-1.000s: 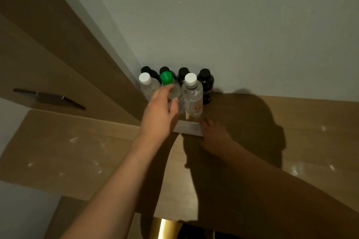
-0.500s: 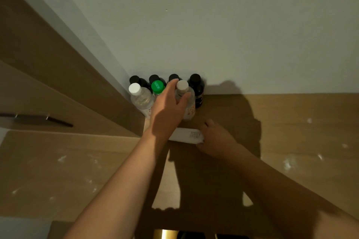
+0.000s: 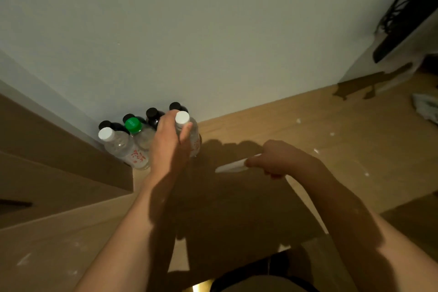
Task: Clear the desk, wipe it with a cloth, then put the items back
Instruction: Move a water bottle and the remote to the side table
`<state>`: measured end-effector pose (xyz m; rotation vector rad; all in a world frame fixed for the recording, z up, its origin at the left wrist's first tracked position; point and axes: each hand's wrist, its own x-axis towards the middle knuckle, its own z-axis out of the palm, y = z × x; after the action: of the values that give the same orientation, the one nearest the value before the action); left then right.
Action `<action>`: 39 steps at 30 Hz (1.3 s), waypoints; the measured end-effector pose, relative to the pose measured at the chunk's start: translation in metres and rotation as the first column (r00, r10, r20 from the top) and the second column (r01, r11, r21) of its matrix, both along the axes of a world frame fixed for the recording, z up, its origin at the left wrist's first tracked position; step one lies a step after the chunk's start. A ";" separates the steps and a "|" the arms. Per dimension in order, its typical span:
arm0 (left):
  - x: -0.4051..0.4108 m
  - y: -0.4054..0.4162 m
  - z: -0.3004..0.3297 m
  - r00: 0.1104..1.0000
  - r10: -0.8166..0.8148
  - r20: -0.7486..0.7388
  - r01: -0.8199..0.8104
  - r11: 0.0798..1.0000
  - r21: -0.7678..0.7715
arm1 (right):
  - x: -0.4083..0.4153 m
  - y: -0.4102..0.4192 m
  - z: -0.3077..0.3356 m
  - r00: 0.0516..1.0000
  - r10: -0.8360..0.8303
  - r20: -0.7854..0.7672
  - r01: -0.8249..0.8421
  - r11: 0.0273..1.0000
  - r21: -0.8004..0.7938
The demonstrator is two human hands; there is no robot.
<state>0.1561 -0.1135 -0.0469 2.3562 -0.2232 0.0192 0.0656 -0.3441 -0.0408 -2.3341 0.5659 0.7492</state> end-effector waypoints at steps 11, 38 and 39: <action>-0.096 -0.176 0.024 0.928 -0.326 0.181 0.335 0.942 -0.016 | -0.138 -0.142 0.020 0.553 -0.820 -0.149 0.769 0.434 0.469; -0.387 -0.723 0.032 0.450 -0.859 0.244 0.892 0.445 -0.077 | -0.501 -0.515 0.013 -0.485 -0.846 -0.222 0.497 -0.476 0.726; -0.390 -0.742 0.030 0.422 -0.869 0.258 0.906 0.417 -0.077 | -0.504 -0.532 0.013 -0.507 -0.835 -0.215 0.492 -0.484 0.724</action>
<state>-0.2337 -0.8553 -0.0169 1.7295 -1.4994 -0.2585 -0.4384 -0.8764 -0.0274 -0.4153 1.4235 -0.7689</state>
